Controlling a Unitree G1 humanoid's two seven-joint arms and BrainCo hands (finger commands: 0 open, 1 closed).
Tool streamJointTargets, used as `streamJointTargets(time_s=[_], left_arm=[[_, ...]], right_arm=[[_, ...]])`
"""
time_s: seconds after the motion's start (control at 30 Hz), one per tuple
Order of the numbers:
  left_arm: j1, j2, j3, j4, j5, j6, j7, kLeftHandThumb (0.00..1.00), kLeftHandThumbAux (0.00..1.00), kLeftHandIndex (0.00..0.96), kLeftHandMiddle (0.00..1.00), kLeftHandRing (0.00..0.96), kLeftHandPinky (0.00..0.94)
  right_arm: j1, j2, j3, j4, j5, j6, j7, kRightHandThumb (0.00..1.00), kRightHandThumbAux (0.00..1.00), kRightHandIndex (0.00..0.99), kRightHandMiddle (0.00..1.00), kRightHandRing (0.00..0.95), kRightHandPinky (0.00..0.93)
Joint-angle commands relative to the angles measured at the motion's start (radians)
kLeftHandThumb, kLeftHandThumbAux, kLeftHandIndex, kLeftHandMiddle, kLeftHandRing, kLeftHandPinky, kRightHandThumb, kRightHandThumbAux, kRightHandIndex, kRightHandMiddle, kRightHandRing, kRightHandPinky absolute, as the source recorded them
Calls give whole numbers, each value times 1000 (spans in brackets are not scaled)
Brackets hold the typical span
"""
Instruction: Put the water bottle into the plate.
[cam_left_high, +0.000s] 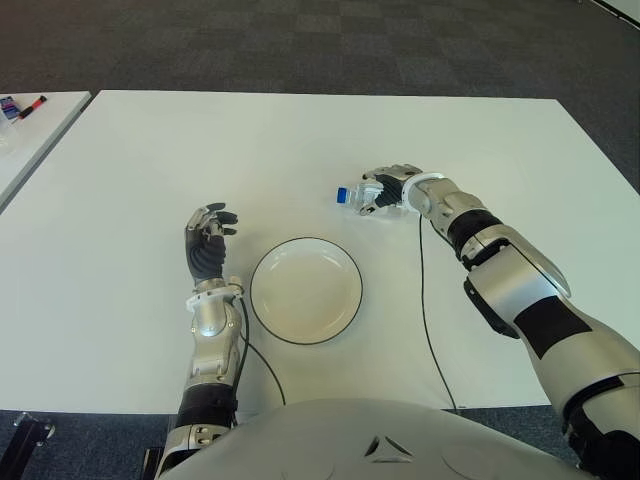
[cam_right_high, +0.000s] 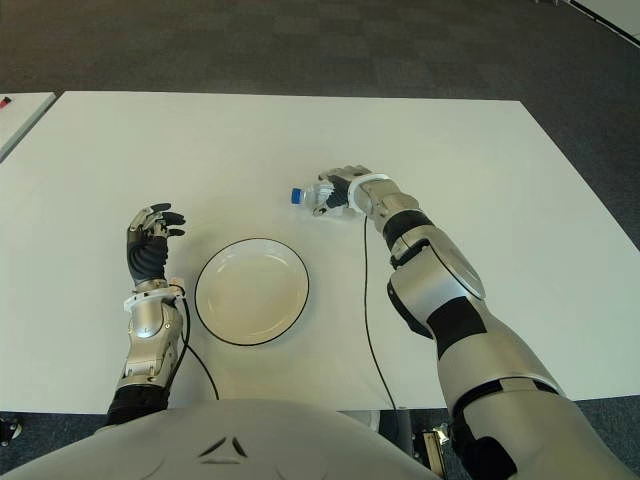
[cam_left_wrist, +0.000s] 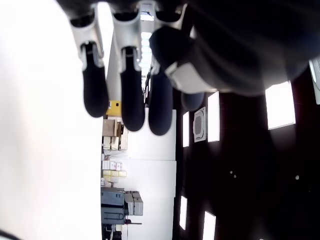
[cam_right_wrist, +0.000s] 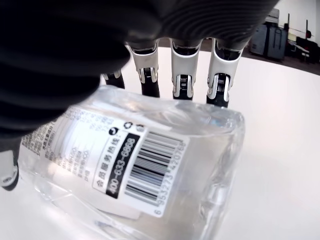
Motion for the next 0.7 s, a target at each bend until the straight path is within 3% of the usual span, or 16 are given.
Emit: streamJointTargets(time_s=[0.03,0.3,0.7], left_arm=[[7,-47,-5,-7,-15,2,4,942,660,372,501,486,491],[12,-44,-6,-19,-18,15,7,941,661,370,501,487,492],[13,-44,-9,-25,-27,17,-1,941,661,369,501,488,486]], right_arm=[[20,10,-13,5,13,17,-19,830,445,27,144,319,550],[30,16,-23,11,15,48,-40,910,457,79,206,372,554],[38,26,-26,14,11,86,-49,937,462,131,282,451,590]])
